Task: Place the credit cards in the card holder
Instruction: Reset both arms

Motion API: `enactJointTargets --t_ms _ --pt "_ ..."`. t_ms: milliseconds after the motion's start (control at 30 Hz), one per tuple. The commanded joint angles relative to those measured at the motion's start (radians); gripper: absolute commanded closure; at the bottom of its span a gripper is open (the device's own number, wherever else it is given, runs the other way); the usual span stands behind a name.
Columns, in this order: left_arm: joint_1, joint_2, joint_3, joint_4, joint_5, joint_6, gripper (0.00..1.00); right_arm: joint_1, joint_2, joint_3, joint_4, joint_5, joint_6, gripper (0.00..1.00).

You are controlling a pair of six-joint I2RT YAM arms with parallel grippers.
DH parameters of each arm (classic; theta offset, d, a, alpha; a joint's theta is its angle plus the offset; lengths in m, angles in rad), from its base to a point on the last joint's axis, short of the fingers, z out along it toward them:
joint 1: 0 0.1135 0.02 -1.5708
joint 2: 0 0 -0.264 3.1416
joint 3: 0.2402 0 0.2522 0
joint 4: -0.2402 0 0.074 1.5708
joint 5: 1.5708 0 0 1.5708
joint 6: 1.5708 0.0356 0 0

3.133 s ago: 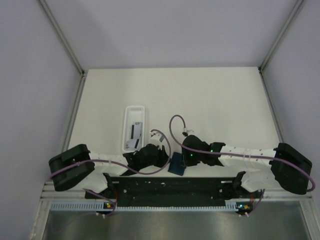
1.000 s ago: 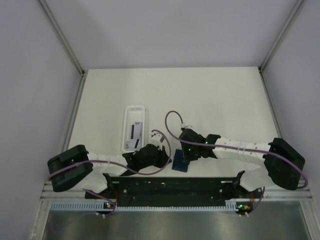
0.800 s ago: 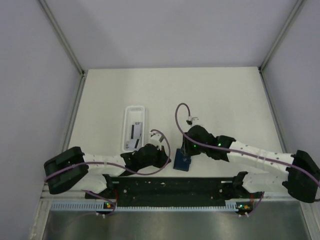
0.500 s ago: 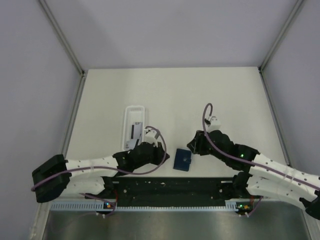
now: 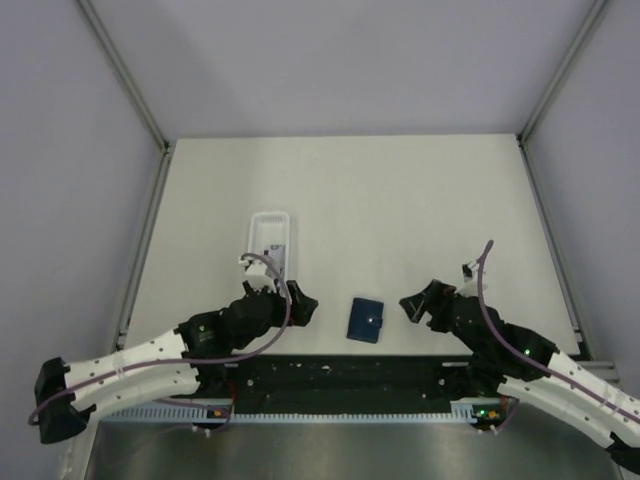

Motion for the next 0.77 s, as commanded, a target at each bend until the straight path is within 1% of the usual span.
enactJointTargets --t_ms 0,167,267,367,533,733 --pt "0.004 -0.107 -0.044 -0.143 -0.090 -0.057 0.01 -0.003 -0.081 -0.025 -0.120 0.064 0.136 0.12" --pt "0.004 -0.218 -0.084 -0.249 -0.138 -0.109 0.01 -0.004 -0.190 -0.077 -0.157 0.085 0.179 0.11" --pt "0.004 -0.273 -0.109 -0.231 -0.132 -0.092 0.01 -0.004 -0.280 -0.102 -0.169 0.098 0.178 0.11" --pt "0.004 -0.322 -0.119 -0.234 -0.138 -0.096 0.01 -0.004 -0.334 -0.113 -0.195 0.104 0.190 0.11" --pt "0.004 -0.341 -0.135 -0.202 -0.129 -0.066 0.02 -0.004 -0.340 -0.110 -0.247 0.114 0.201 0.10" --pt "0.004 -0.341 -0.115 -0.217 -0.155 -0.063 0.01 -0.004 -0.341 -0.107 -0.256 0.121 0.202 0.10"
